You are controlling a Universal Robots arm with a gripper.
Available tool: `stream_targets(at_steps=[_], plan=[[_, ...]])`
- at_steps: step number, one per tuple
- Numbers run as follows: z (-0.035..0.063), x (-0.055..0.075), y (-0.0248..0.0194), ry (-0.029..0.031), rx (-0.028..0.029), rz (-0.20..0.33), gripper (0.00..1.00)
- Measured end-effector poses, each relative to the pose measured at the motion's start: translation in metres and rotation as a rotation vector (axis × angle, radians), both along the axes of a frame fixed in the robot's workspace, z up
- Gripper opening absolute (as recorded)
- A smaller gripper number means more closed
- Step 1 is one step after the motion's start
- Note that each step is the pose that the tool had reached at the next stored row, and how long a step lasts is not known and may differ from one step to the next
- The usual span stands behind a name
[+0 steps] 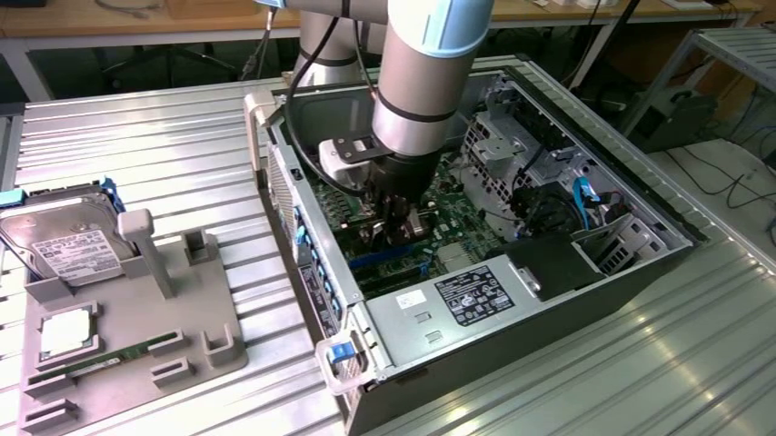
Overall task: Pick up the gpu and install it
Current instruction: 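Insert the gpu into the slot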
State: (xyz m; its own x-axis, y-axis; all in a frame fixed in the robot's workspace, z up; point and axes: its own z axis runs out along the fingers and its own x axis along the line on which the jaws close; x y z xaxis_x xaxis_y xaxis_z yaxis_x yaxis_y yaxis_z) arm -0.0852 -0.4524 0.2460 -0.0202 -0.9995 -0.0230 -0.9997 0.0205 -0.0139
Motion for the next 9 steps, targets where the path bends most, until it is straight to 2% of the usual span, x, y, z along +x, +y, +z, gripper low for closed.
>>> stream_targets(at_steps=[2, 9], plan=[[0.0, 0.0, 0.0, -0.0023, 0.0001, 0.0, 0.28], [-0.0001, 0.0, 0.0001, -0.0249, 0.0002, 0.0, 0.28]])
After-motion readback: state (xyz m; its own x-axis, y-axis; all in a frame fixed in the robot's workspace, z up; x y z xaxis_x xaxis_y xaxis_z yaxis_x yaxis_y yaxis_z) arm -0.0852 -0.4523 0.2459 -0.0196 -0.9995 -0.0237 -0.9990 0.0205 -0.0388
